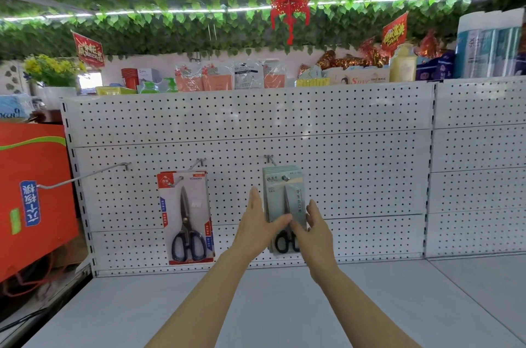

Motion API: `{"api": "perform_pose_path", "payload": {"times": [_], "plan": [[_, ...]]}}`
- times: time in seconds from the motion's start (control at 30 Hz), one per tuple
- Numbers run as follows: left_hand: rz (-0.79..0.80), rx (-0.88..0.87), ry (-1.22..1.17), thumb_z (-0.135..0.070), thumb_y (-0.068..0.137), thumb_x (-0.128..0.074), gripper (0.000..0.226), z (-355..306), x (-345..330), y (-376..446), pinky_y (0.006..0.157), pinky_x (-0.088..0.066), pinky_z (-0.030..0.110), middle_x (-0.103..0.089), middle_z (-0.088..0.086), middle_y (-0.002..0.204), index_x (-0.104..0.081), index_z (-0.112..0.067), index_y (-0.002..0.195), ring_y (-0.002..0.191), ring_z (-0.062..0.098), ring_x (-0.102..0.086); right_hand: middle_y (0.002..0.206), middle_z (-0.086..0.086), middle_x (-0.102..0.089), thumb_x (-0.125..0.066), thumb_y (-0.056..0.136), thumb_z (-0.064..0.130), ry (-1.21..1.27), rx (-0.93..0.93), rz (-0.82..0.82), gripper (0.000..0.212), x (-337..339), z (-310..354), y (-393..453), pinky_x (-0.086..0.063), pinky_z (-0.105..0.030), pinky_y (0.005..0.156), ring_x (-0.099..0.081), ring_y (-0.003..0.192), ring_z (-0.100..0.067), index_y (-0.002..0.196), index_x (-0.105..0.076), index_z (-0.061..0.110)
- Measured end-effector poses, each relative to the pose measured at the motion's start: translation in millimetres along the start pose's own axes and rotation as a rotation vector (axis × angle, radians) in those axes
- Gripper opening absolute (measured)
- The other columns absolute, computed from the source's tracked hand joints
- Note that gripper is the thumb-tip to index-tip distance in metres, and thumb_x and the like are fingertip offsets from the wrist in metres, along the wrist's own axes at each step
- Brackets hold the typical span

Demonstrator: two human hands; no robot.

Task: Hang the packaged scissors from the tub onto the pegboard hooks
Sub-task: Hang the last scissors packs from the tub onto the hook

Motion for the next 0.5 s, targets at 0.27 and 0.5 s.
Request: {"api": "perform_pose_path", "payload": {"times": [0.27,0.5], "plan": [[0.1,0.021,-0.033,-0.057,0.084,-0.059,0.066,11.7,-20.2,-0.5,0.092,-0.054,0.036,-0.058,-0.007,0.13,-0.029,-0.032,0.137,0.11,0.011,-0.061,0.106,0.027,-0.056,-0.051,0.097,0.014,-0.097,0.034,0.037,0.047,-5.9,7.3,-9.6,-0.054,-0.022,0.076,-0.06,0.097,0.002,0.125,-0.039,0.049],[0.102,-0.028,0.116,-0.051,0.089,-0.056,0.064,-3.1,-3.2,-10.2,0.098,-0.048,0.039,-0.048,-0.007,0.14,-0.026,-0.028,0.141,0.124,0.019,-0.053,0.114,0.013,-0.06,-0.054,0.096,0.019,-0.285,0.091,0.061,0.038,4.4,21.7,-19.9,-0.044,-0.008,0.067,-0.057,0.091,0.004,0.131,-0.047,0.033]]}}
Point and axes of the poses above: each hand's wrist, its own y-axis towards the middle knuckle, its own x-axis out of the back of the hand, z = x × y, the point moved 6 cm from there along y, towards the middle knuckle
